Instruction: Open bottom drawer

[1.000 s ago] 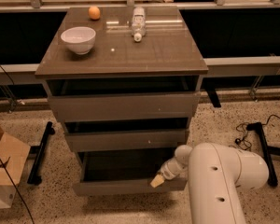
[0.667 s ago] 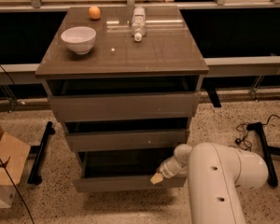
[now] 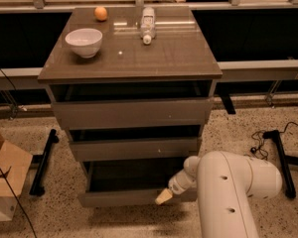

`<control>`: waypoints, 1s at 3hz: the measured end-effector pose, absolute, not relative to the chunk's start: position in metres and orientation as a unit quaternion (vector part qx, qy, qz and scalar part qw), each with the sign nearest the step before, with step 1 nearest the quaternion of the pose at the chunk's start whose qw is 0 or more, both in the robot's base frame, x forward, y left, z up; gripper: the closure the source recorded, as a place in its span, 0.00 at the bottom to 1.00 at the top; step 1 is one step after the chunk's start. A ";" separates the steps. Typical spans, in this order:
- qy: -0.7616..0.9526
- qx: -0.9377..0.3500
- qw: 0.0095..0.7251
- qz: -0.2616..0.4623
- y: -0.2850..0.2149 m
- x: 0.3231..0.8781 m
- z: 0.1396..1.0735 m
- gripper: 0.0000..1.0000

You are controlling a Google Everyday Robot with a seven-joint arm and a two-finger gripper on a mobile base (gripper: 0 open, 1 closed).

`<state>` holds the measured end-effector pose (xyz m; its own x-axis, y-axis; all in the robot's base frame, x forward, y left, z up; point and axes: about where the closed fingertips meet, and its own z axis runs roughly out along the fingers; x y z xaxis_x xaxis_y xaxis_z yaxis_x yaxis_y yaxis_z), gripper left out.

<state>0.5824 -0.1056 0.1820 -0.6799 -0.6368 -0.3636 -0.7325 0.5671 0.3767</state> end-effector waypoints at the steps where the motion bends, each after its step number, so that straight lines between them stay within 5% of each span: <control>1: 0.880 -0.389 0.093 0.255 -0.106 0.582 0.182 0.00; 3: 0.885 -0.372 0.033 0.278 -0.108 0.539 0.172 0.00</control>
Offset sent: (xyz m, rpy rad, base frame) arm -0.1320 -0.0119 -0.0354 -0.0235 0.4001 -0.0002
